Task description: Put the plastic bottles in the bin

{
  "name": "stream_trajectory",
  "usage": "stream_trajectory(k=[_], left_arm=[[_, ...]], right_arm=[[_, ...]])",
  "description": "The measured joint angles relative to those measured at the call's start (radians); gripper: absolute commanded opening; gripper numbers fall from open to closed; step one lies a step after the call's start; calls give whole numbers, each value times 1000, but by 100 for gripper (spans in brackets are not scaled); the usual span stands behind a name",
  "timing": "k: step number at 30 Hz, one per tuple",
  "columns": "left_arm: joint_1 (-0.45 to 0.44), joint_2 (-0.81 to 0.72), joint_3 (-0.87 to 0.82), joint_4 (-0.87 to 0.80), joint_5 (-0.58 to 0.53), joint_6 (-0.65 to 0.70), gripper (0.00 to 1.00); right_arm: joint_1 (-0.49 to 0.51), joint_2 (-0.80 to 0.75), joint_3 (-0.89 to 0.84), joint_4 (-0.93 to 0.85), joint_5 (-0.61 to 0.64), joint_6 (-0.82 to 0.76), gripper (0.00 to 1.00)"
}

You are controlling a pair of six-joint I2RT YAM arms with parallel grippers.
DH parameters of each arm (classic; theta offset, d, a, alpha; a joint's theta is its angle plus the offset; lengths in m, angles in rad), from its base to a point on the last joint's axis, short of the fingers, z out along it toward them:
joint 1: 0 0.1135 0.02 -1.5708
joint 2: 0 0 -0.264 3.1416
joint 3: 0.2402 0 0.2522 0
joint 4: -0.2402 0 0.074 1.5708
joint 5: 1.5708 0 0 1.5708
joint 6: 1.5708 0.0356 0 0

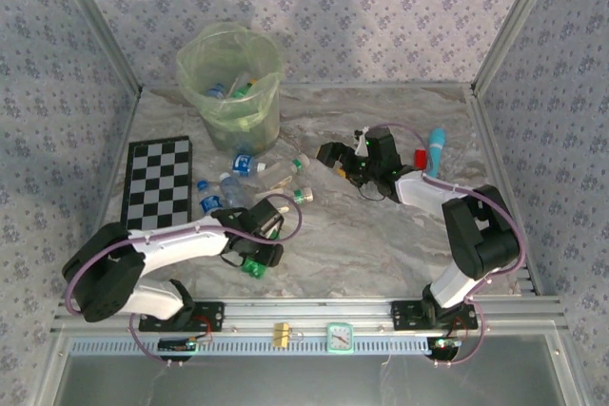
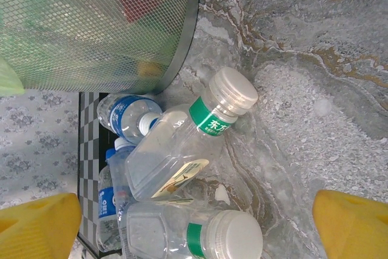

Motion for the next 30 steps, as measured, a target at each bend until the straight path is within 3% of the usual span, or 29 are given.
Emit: stream_trajectory(k=[8, 17, 24, 30], left_arm=[[0, -103, 90, 18, -16, 2, 48], [17, -191, 185, 274, -204, 48, 45], [206, -100, 397, 388, -164, 154, 44], [348, 35, 676, 346, -105, 245, 44]], right_arm=[[-1, 0, 0, 0, 0, 0, 100], [-1, 0, -5, 0, 0, 0, 100], [5, 0, -10, 1, 0, 0, 100], [29, 0, -23, 0, 1, 0, 100]])
